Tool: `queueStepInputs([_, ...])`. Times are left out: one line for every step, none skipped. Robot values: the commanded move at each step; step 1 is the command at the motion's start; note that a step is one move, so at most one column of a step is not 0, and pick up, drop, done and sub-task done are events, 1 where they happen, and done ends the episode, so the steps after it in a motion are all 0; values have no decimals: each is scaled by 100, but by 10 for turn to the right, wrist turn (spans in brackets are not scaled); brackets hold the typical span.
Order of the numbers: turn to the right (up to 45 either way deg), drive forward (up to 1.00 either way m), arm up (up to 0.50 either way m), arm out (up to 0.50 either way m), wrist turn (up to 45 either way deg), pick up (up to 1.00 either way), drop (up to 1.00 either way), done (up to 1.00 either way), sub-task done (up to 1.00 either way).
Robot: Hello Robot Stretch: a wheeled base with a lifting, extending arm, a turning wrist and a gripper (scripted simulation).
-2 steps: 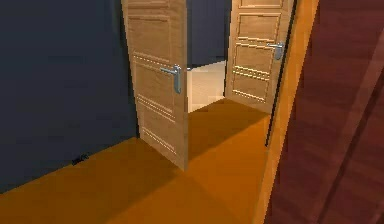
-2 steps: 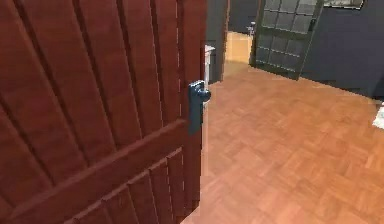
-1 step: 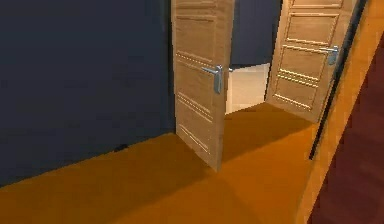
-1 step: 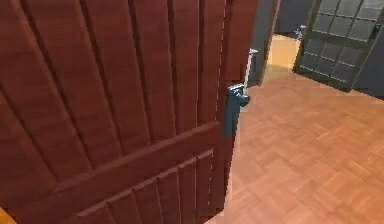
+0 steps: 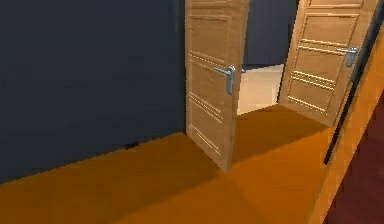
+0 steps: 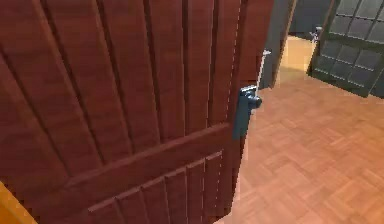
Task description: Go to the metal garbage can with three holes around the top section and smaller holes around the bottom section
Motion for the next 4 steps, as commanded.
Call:
queueStepInputs([0, 50, 0, 0, 0, 0, 0, 0, 0])
queueStepInputs([-450, 0, 0, 0, 0, 0, 0, 0, 0])
queueStepInputs([-450, 0, 0, 0, 0, 0, 0, 0, 0])
queueStepInputs([-150, 0, 0, 0, 0, 0, 0, 0, 0])
